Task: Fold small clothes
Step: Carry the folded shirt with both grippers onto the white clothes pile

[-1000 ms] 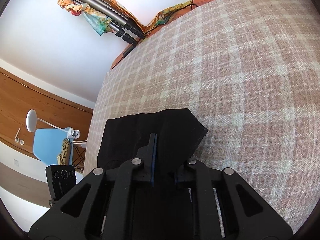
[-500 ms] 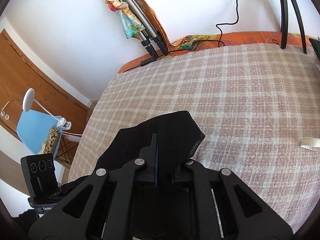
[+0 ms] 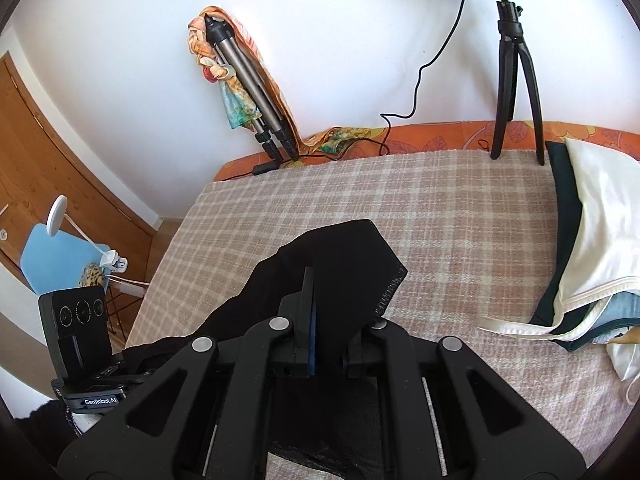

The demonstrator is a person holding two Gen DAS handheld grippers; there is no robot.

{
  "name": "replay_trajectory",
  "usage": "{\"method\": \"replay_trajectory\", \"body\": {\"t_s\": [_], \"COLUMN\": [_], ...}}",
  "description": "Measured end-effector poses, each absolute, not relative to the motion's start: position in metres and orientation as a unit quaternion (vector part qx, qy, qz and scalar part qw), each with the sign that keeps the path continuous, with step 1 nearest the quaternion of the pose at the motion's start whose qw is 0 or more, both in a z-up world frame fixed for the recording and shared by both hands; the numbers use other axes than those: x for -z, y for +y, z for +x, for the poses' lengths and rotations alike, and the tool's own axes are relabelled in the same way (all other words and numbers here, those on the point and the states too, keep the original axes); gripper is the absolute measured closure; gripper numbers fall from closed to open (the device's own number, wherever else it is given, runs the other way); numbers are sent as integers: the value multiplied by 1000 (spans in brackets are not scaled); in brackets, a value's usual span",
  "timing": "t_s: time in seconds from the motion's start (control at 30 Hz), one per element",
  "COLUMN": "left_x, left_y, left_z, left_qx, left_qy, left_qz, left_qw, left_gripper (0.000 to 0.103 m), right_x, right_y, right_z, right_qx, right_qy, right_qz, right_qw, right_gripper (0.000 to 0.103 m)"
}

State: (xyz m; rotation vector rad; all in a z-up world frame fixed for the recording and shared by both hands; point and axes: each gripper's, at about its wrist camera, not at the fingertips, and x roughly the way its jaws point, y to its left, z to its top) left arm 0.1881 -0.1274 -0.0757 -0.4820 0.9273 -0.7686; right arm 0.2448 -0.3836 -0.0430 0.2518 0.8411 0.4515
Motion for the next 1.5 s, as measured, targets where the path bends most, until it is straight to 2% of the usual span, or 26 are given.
{"method": "replay_trajectory", "body": {"t_s": [0.27, 0.7, 0.87, 1.13, 1.23, 1.27, 1.33, 1.4, 1.5], "left_x": [42, 3, 20, 79, 87, 89, 90, 92, 93], "left_y": [-210, -354, -404, -448, -449, -450, -448, -443, -430], "left_z": [226, 279, 297, 295, 283, 280, 271, 264, 255], "left_qx": [405, 458, 466, 480, 468, 472, 472, 465, 462], "left_qy": [405, 350, 352, 410, 415, 420, 423, 432, 437], "left_qz": [-195, -140, -124, -90, -50, -44, -24, -10, -6], "left_qw": [796, 805, 802, 770, 778, 774, 773, 773, 772], "left_gripper": [98, 98, 98, 98, 97, 95, 92, 82, 79], "right_x": [7, -51, -40, 27, 43, 44, 47, 47, 43], "right_y": [-472, -595, -647, -707, -725, -731, -739, -746, -749], "right_z": [258, 289, 309, 340, 339, 337, 332, 327, 316], "right_qx": [-171, -94, -74, -17, 27, 36, 58, 66, 70], "right_qy": [380, 335, 344, 417, 427, 425, 419, 414, 405], "right_qz": [122, 59, 57, 37, 40, 44, 53, 63, 81], "right_qw": [901, 936, 934, 908, 903, 903, 905, 906, 908], "right_gripper": [94, 94, 94, 93, 74, 62, 46, 46, 46]}}
